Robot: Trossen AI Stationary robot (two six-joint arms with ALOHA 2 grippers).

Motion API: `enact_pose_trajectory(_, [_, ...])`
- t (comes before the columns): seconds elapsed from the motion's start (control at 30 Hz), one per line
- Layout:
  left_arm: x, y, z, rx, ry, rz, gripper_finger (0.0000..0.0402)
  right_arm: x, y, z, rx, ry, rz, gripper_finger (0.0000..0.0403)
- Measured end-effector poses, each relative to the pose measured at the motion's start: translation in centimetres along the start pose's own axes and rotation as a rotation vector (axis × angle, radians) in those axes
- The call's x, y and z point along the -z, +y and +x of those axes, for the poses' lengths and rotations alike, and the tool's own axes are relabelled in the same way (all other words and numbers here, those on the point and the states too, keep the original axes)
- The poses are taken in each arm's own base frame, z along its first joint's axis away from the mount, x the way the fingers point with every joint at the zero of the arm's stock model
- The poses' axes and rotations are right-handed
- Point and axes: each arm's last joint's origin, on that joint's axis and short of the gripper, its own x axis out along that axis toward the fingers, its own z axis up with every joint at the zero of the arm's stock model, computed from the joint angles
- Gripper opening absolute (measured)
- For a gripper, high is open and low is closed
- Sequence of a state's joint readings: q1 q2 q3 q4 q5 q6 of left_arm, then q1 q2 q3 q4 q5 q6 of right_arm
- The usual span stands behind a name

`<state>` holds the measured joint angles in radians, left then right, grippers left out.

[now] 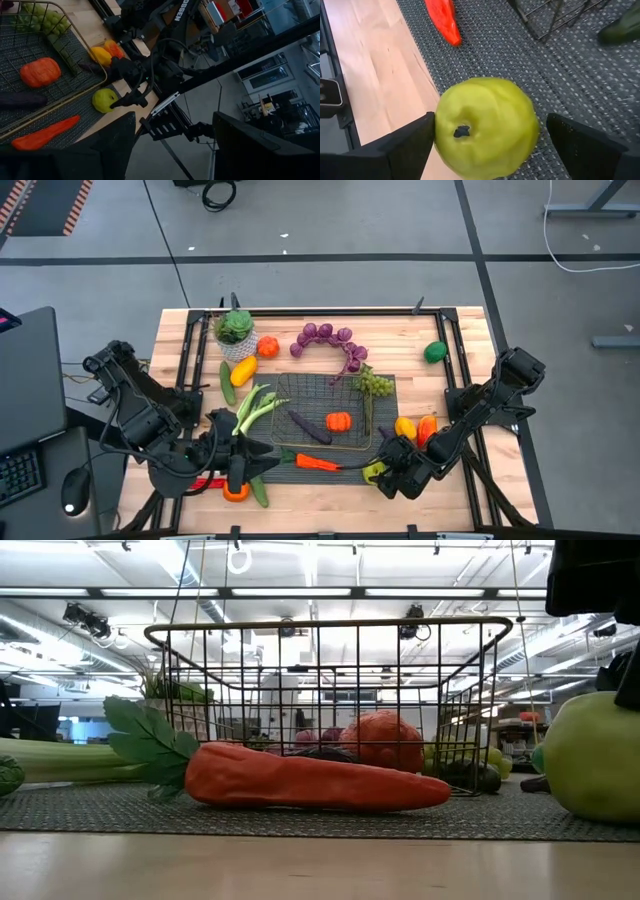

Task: Build produce basket
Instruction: Put the green apple into the gold wire basket

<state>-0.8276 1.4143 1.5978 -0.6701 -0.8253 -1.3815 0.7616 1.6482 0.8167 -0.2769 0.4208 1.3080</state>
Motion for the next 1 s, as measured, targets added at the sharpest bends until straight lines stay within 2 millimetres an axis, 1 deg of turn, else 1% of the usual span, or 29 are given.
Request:
enact_pose_trajectory(0.23, [0.0, 0.0, 0.0, 0.000, 0.000, 0.001, 0.0270, 0.1, -0.1, 0.0, -0.001, 0.025, -0.023, 0.0339])
enact_pose_trajectory(0.4, [0.0, 0.0, 0.0, 0.000, 0.000, -0.002, 0.0270, -0.1, 0.3, -0.1, -0.018, 0.025, -0.016, 0.0328])
enact_pose_trajectory(0.53, [0.0, 0.0, 0.0, 0.000, 0.000, 0.000, 0.0270, -0.4, 1.3, -0.6, -0.023, 0.069, -0.051, 0.0327])
enact_pose_trajectory(0.67, [0.0, 0.0, 0.0, 0.000, 0.000, 0.003, 0.0270, -0.8, 2.5, -1.3, -0.066, 0.134, -0.081, 0.0326])
enact_pose_trajectory(0.8, [0.0, 0.0, 0.0, 0.000, 0.000, 0.006, 0.0270, -1.1, 3.0, -1.9, -0.057, 0.169, -0.100, 0.0326])
enact_pose_trajectory(0.87, [0.0, 0.0, 0.0, 0.000, 0.000, 0.006, 0.0270, -1.4, 3.5, -2.4, -0.071, 0.182, -0.097, 0.0326])
enact_pose_trajectory(1.0, [0.0, 0.0, 0.0, 0.001, 0.001, 0.006, 0.0270, -2.4, 5.1, -3.8, -0.128, 0.183, -0.098, 0.0326])
